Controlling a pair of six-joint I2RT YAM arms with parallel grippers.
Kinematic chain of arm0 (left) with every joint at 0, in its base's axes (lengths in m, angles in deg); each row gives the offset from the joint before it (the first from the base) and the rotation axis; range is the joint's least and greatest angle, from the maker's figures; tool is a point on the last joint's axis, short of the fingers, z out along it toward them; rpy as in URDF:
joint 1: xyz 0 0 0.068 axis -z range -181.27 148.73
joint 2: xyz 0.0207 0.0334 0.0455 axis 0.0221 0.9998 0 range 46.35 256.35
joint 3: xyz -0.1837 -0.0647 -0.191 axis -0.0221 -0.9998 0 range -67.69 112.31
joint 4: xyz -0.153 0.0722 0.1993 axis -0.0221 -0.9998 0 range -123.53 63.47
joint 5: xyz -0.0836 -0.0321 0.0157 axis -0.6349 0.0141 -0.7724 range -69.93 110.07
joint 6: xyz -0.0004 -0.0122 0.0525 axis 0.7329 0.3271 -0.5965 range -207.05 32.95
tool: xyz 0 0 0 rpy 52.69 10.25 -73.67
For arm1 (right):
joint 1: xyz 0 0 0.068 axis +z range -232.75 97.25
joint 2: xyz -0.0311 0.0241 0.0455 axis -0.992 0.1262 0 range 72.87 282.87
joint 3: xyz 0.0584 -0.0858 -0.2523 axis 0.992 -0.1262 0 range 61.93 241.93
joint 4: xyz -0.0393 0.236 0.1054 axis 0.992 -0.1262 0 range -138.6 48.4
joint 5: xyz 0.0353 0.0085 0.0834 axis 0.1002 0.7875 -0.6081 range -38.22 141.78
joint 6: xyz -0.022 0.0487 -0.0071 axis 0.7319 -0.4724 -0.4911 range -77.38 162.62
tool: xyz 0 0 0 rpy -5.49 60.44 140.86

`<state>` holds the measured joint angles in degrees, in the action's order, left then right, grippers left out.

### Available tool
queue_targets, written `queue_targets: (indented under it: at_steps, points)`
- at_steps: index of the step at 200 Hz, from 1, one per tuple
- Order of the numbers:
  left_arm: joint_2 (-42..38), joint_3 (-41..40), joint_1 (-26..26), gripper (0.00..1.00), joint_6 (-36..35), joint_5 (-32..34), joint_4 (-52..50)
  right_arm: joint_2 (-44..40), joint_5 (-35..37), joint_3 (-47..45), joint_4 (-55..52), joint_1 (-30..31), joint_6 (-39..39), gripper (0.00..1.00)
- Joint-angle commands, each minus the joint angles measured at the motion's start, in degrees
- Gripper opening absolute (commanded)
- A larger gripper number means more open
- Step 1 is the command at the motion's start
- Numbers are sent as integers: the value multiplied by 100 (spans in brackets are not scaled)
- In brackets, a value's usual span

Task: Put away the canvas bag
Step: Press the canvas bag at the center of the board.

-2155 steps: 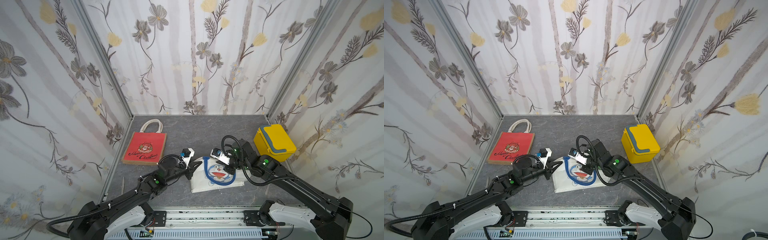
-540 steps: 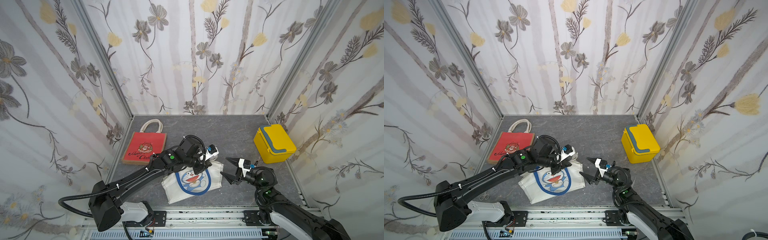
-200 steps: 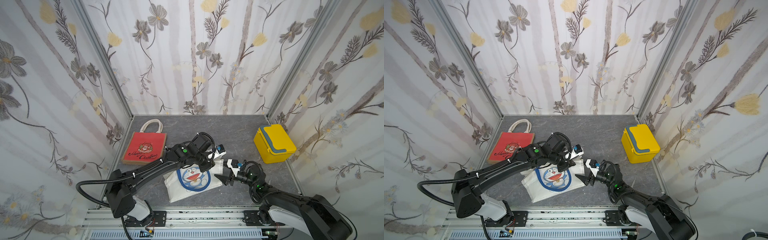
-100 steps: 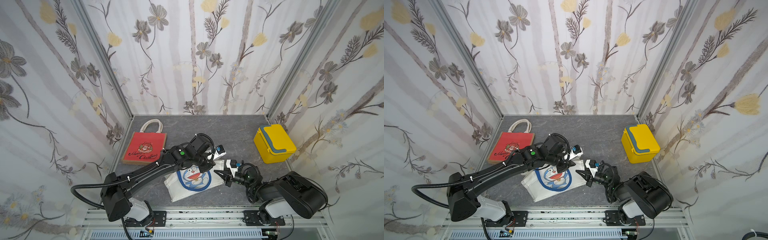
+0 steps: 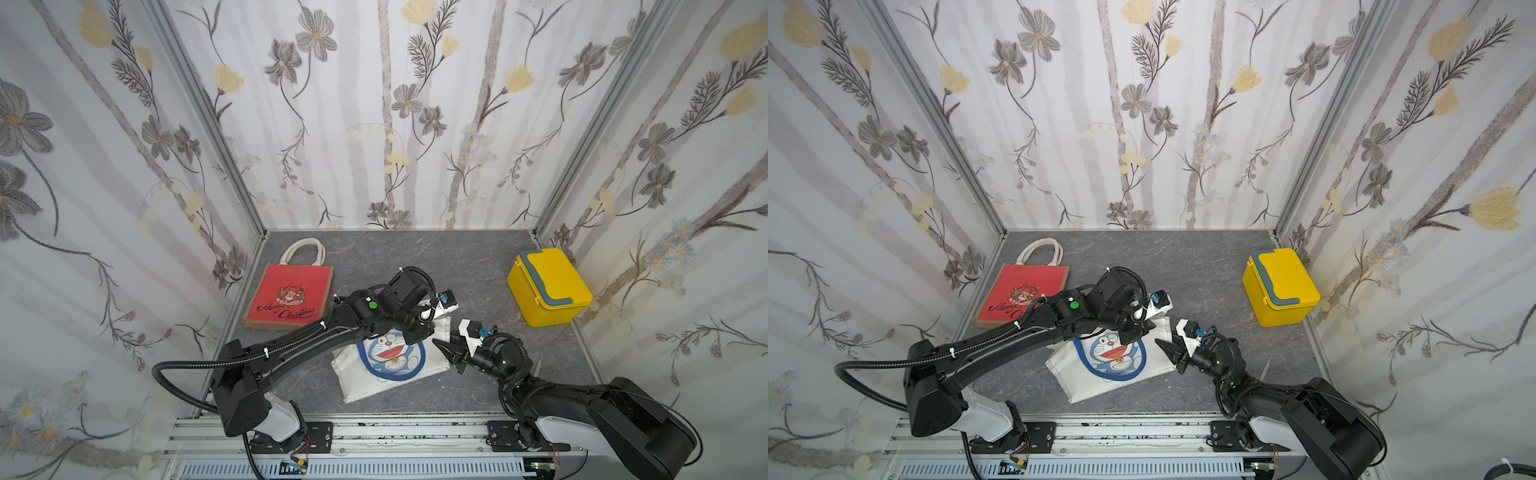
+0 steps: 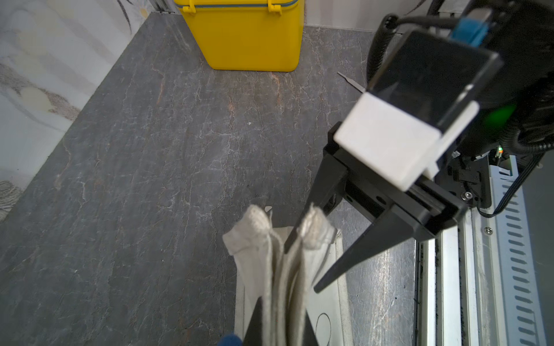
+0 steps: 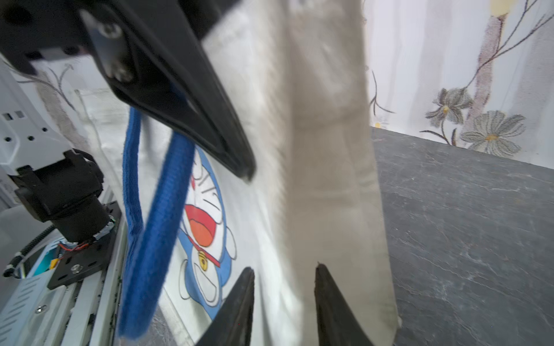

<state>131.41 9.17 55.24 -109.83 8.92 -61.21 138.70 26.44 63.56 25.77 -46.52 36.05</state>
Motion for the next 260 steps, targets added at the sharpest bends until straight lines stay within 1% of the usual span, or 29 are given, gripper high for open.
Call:
queue_targets:
  at_steps: [1,21,30,38,52,65,78,89,95,106,120,138,143,156,162,176,181,197,212,238,242,255,260]
  points:
    - [-276,-81,-50,0,-290,139,41,-44,-296,127,-840,3,375,37]
    - [-453,-37,-74,0,-297,-114,118,366,-725,231,-490,39,146,37]
    - [-464,50,-77,0,-297,-158,83,654,-897,420,-484,62,89,34]
    - [-466,170,-77,0,-295,-167,28,914,-901,590,-554,92,20,33]
    - [-528,283,-74,0,-355,-169,1,1411,-931,749,-479,147,3,34]
    - [-619,271,-89,0,-425,-61,45,1737,-900,692,-78,149,-120,34]
    - [-673,244,-122,0,-462,104,-15,1837,-681,481,374,150,-208,37]
    - [-688,229,-157,0,-468,149,-100,1749,-496,290,617,150,-223,45]
    - [-695,197,-180,0,-455,141,-127,1633,-396,208,640,149,-208,51]
    - [-701,94,-177,0,-439,81,-77,1363,-263,148,493,150,-179,58]
    - [-684,-65,-181,0,-389,-13,13,899,-8,194,-18,150,-116,61]
    - [-703,-233,-184,0,-342,-60,179,214,330,130,-550,148,-54,63]
    - [-717,-434,-190,0,-326,-54,233,24,463,111,-730,140,-93,64]
    - [-766,-543,-228,0,-323,-42,326,-462,765,177,-1485,126,-286,68]
    - [-787,-558,-249,0,-323,-57,351,-648,821,229,-1836,115,-378,72]
    - [-853,-541,-361,0,-351,-212,374,-897,862,336,-2419,95,-746,85]
    - [-873,-521,-400,0,-371,-287,374,-932,845,354,-2553,90,-889,88]
    - [-870,-391,-483,0,-419,-457,288,-986,709,401,-2883,71,-1220,91]
    - [-846,-312,-502,0,-490,-479,180,-1014,525,339,-3029,69,-1435,92]
    - [-875,-312,-558,0,-630,-632,112,-1106,655,184,-3276,52,-1580,93]
    - [-877,-135,-567,0,-639,-669,103,-1103,632,169,-3275,43,-1584,93]
    - [-888,-50,-577,0,-656,-839,40,-1049,424,146,-3213,23,-1540,91]
    - [-882,-19,-574,0,-664,-909,-15,-1016,335,154,-3168,19,-1526,89]
